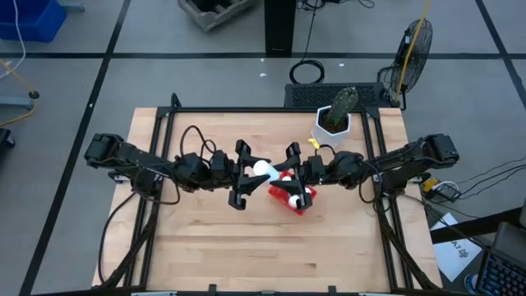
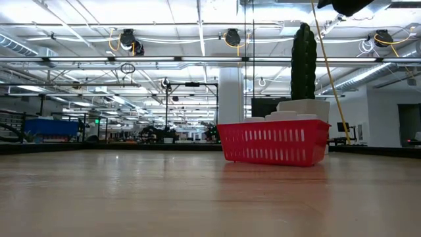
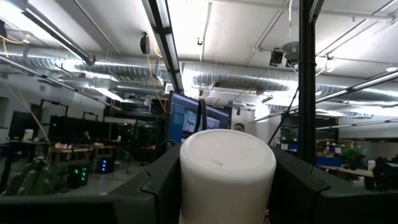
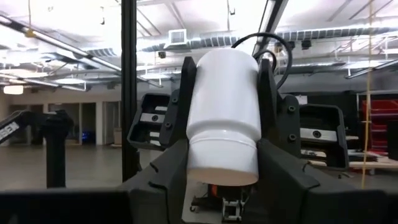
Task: Pick and place pill bottles into a basket
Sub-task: Put the white pill bottle into the red bin
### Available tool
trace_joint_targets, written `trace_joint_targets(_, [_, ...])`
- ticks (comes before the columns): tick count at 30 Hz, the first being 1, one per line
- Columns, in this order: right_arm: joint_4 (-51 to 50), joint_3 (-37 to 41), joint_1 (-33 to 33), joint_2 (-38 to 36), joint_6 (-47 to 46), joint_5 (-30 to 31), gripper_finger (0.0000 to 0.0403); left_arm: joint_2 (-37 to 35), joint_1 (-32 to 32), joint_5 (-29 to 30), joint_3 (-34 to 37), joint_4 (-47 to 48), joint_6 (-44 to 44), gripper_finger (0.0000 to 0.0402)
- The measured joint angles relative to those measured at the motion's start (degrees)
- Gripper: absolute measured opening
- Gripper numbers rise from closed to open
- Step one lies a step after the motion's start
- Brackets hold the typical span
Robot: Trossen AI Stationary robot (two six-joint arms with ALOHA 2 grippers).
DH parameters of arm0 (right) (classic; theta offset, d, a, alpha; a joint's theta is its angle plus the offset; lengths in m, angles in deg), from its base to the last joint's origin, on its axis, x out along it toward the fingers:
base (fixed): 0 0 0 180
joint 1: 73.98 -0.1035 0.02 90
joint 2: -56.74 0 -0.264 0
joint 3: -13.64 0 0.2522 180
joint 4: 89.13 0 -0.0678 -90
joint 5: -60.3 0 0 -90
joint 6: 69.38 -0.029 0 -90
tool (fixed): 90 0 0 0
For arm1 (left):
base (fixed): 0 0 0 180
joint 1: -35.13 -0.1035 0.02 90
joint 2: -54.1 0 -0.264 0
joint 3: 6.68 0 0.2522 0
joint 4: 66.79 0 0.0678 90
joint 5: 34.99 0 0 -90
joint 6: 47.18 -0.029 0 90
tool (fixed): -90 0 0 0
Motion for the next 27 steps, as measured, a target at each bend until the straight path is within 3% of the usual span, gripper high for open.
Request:
trace_joint_targets(7, [-2.8,0.0,-0.1,-0.5,0.2,-1.2,0.0146,-0.4,0.6,0.0,0.0,0.7,-2.2,0.0193])
trace_joint_targets(16, [-20.8,0.0,-1.3,-5.3,0.2,1.5,0.0146,-3.6,2.2,3.1,0.0,7.4,-4.3,0.0282])
trace_joint_targets(21, [-41.8,-0.5,-1.7,-11.5,-1.3,5.3,0.0146,-8.6,3.5,6.6,0.0,23.4,-3.0,0.0313])
trace_joint_targets(27, [-74.4,-11.2,-1.5,-15.4,0.0,10.8,0.0146,-10.3,5.5,11.3,0.0,42.7,2.7,0.0318])
